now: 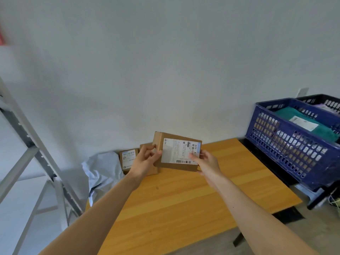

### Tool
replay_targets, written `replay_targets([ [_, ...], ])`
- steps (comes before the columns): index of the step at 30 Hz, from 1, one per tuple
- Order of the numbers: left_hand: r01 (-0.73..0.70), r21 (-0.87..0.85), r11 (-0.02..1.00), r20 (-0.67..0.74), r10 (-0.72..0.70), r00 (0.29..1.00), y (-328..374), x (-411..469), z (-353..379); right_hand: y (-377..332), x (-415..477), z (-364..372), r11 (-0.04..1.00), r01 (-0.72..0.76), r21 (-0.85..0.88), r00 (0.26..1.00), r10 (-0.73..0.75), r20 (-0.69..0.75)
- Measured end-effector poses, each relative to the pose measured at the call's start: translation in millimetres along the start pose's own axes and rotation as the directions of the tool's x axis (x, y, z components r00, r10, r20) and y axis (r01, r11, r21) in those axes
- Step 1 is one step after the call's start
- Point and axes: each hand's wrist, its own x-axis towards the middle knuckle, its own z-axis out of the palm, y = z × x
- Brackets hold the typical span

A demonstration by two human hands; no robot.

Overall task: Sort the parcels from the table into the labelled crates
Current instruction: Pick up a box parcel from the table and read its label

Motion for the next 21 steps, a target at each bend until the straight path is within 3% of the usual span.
replay_targets([
  [10, 0.078, 0.043, 0.996, 0.131, -0.083, 0.988, -3.3, 8.0, -23.3, -3.8, 3.7, 17.2, 0.995, 0.075, -0.071, 0.995, -0.08, -0.057],
  [14, 0.163, -0.059, 0.985, 0.083, -0.158, 0.984, -2.9, 8.2, -25.3, -5.3, 4.3, 33.2, 0.998, -0.03, -0.052, 0.992, 0.023, -0.123],
  [18, 0.171, -0.183, 0.968, 0.038, -0.167, 0.985, -2.1, 10.3, -19.0, -8.7, -1.2, 52.4, 0.978, -0.168, 0.125, 0.985, 0.173, -0.028],
  [21, 0.165, -0.212, 0.963, 0.073, -0.152, 0.986, -0.8, 10.8, -12.5, -13.0, -6.2, 66.3, 0.96, -0.174, 0.22, 0.984, 0.16, 0.084],
])
